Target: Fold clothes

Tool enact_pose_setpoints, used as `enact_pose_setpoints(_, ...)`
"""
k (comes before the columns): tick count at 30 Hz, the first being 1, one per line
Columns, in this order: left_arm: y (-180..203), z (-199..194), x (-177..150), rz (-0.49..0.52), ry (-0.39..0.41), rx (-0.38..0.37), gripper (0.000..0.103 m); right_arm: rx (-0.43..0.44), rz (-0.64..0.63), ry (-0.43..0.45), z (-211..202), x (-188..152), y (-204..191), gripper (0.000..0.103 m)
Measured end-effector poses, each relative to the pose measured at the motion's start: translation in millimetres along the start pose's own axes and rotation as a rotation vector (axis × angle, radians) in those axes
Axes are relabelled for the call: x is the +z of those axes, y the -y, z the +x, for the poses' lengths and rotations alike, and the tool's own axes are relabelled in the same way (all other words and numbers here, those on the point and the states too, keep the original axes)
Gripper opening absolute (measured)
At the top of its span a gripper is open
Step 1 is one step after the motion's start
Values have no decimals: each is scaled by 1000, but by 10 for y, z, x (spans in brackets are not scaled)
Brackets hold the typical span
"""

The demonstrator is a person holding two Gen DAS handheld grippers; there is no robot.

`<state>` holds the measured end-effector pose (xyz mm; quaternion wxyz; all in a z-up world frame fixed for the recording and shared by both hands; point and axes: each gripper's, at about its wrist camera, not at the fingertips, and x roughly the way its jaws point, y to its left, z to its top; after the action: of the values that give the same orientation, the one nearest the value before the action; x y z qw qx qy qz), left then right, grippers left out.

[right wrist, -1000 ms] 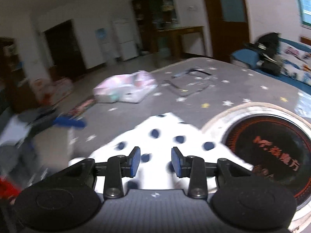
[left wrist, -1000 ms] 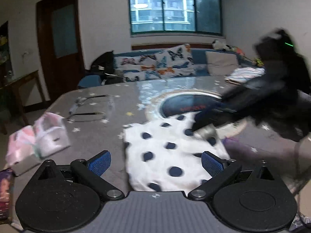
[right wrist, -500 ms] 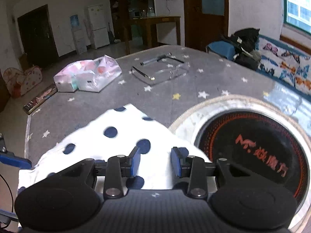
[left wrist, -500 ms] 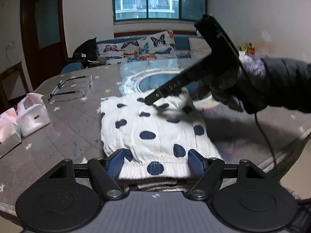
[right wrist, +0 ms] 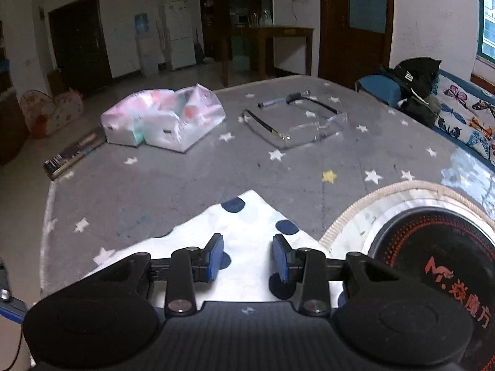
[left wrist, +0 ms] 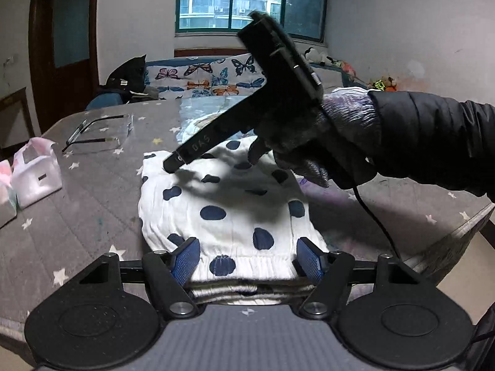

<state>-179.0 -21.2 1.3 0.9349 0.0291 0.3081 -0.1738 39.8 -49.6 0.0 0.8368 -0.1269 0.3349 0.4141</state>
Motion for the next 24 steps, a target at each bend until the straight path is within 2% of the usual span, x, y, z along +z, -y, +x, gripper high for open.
enact_pose_setpoints(3, -20, -32, -3, -19, 4, 13, 73, -1, 9, 3, -8, -4, 53, 38)
enact_pose_setpoints(5, -34, -60, -9, -35, 7, 22, 73, -25, 23, 19, -108, -8, 172, 45)
enact_pose_setpoints(12, -61, -160, -32, -74, 7, 56, 76, -114, 112, -5, -270, -161, 644, 49)
enact_pose_setpoints(15, -71, -195, -51, -95, 4, 82, 82, -70, 184, -7, -305, -275, 821, 49)
enact_pose_setpoints(18, -107, -180, -99, -129, -22, 88, 82, -36, 232, -10, -306, -339, 905, 48)
enact_pose_setpoints(21, -134, -153, -140, -158, -49, 81, 82, 4, 279, -8, -315, -387, 962, 36)
enact_pose_setpoints(23, -149, -137, -159, -166, -56, 74, 81, 33, 310, -4, -324, -414, 993, 15)
enact_pose_setpoints(24, -153, -132, -168, -168, -59, 68, 81, 47, 324, -2, -329, -427, 1007, 13)
